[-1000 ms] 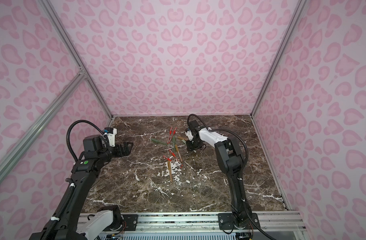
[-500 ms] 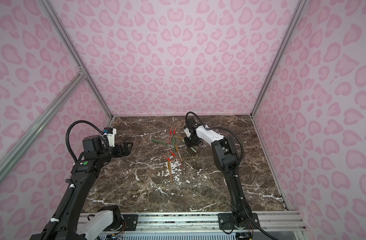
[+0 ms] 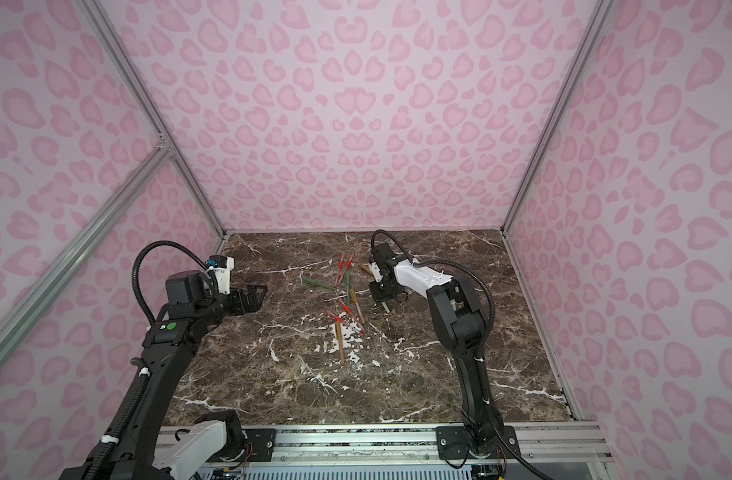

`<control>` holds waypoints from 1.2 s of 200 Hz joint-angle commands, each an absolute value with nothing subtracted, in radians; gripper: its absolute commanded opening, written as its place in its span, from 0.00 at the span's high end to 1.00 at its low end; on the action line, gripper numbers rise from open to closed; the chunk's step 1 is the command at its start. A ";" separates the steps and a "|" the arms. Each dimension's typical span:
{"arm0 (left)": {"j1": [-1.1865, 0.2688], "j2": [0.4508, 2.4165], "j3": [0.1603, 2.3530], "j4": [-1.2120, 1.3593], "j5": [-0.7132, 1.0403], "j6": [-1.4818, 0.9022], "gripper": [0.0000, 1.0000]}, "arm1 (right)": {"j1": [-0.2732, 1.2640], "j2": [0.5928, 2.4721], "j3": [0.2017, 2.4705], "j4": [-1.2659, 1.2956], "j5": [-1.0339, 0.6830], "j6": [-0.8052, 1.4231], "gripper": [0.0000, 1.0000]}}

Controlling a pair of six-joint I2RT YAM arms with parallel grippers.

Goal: Open the pen caps
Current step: 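Lift the second pen toward the left gripper while the left gripper grasps its cap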

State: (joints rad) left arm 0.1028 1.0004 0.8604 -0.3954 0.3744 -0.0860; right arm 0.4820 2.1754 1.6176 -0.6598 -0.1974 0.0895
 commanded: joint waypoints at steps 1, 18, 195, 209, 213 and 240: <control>0.103 0.996 0.863 -0.362 0.436 -0.092 0.02 | 0.495 2.153 1.542 -0.747 -0.211 0.116 0.92; 0.103 1.003 0.860 -0.358 0.485 -0.096 0.02 | 0.505 2.103 1.495 -0.722 -0.225 0.141 0.93; 0.016 1.063 0.797 -0.155 0.982 -0.331 0.19 | 0.884 1.718 1.294 -0.011 -0.491 0.657 0.96; 0.012 1.065 0.790 -0.148 0.982 -0.336 0.23 | 0.905 1.731 1.324 -0.008 -0.499 0.656 0.96; 0.012 1.066 0.790 -0.148 0.982 -0.337 0.25 | 0.910 1.736 1.333 -0.009 -0.501 0.654 0.96; 0.005 1.065 0.786 -0.134 0.980 -0.354 0.36 | 0.938 1.755 1.371 -0.014 -0.503 0.657 0.96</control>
